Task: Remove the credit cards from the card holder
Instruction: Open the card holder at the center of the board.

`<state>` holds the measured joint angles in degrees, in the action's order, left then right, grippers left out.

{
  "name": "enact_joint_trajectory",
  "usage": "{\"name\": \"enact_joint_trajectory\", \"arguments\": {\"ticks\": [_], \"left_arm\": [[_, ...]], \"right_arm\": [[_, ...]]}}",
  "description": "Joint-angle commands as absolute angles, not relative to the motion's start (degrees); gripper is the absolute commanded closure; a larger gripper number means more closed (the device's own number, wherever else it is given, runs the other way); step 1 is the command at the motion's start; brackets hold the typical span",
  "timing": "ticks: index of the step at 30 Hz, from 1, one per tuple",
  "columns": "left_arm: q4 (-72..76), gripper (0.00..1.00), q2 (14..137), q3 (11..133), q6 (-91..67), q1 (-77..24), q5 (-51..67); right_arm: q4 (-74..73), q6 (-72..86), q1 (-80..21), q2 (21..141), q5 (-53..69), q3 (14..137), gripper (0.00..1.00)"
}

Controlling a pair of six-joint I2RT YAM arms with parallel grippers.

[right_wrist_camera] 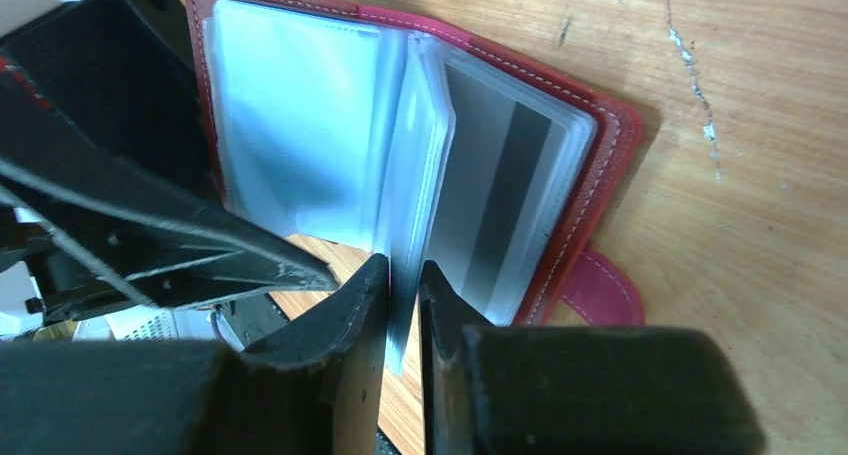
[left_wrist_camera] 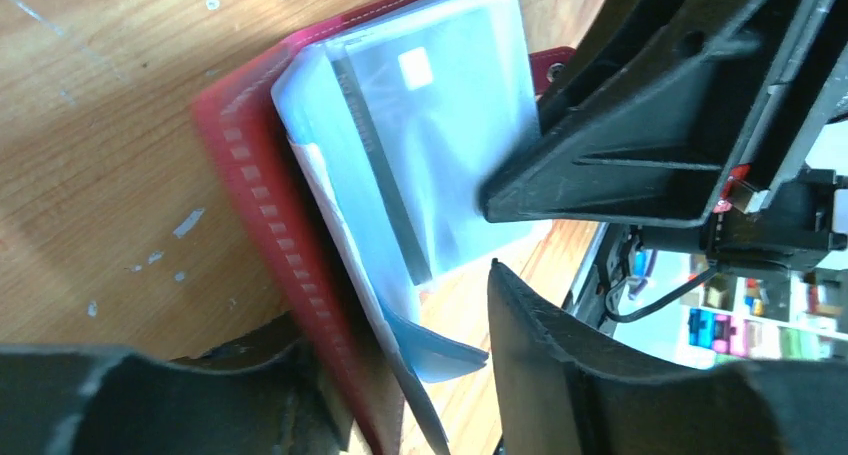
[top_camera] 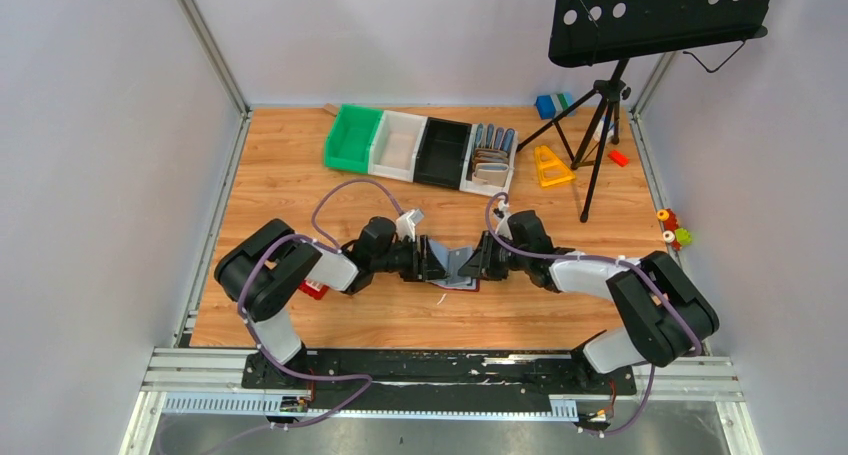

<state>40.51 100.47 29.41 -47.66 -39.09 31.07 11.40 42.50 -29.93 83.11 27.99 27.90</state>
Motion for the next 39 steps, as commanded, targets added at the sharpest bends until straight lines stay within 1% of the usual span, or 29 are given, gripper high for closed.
{"name": "enact_joint_trajectory", "arguments": {"ticks": [1,2,3,5,8,10,13,14,15,17,20,22,24,27,29,33,35,39], "left_arm": [[25.2,0.39,96.9,29.5,-41.2,-38.2,24.0],[21.9,0.34,95.0,29.4,-40.2,-37.8,22.5],[19.8,0.31,93.7,29.4,-39.0,-37.3,21.3],[15.5,0.28,91.1,29.4,-37.2,-36.6,18.8],[10.8,0.28,88.6,29.8,-35.0,-35.8,15.8],[10.1,0.32,88.2,30.0,-34.5,-35.6,16.2],[11.7,0.43,88.9,30.3,-34.7,-35.6,19.0],[12.1,0.48,89.3,30.5,-35.0,-35.6,19.7],[12.6,0.57,89.9,30.7,-35.1,-35.5,20.4],[12.9,0.68,90.4,30.7,-35.4,-35.1,21.3],[15.1,0.76,90.4,29.5,-36.6,-34.7,22.1],[18.8,0.81,91.0,28.5,-38.3,-34.6,23.8],[21.9,0.89,92.2,28.1,-39.8,-34.6,26.1],[23.8,0.99,93.7,28.1,-40.8,-34.6,27.0],[23.7,1.0,94.0,28.1,-40.6,-34.6,26.5],[22.7,1.0,93.7,28.4,-40.4,-34.6,25.2],[21.2,1.0,93.3,29.0,-39.9,-34.6,24.3],[18.9,1.0,92.6,29.6,-38.8,-34.6,23.5]], "right_arm": [[12.8,40.2,-29.6,83.9,27.1,27.6,0.84],[12.6,39.9,-29.5,83.9,26.9,27.4,0.86],[12.5,39.5,-29.4,83.8,26.7,27.2,0.87],[12.8,39.1,-29.3,84.0,26.8,26.5,0.88],[14.2,39.0,-29.2,84.3,27.7,25.9,0.89],[14.7,38.9,-29.1,84.5,28.1,25.7,0.89],[15.1,38.6,-29.2,84.8,28.7,25.7,0.89],[15.2,38.6,-29.1,84.8,28.9,25.7,0.89],[15.0,38.5,-29.1,84.7,29.0,25.7,0.89],[14.1,38.1,-29.2,84.3,28.6,25.7,0.89],[13.1,37.7,-29.1,83.6,27.9,25.9,0.88],[13.0,37.5,-29.2,83.5,28.4,26.2,0.84],[12.7,37.4,-29.1,83.4,29.6,26.8,0.75],[11.7,37.5,-29.2,81.7,29.7,26.8,0.65],[10.7,37.2,-29.2,80.0,28.3,26.5,0.6],[10.1,36.9,-29.2,76.8,26.8,25.1,0.58],[10.2,37.2,-29.2,75.4,26.7,24.7,0.59],[10.1,37.4,-29.2,73.0,26.4,24.2,0.67]]}}
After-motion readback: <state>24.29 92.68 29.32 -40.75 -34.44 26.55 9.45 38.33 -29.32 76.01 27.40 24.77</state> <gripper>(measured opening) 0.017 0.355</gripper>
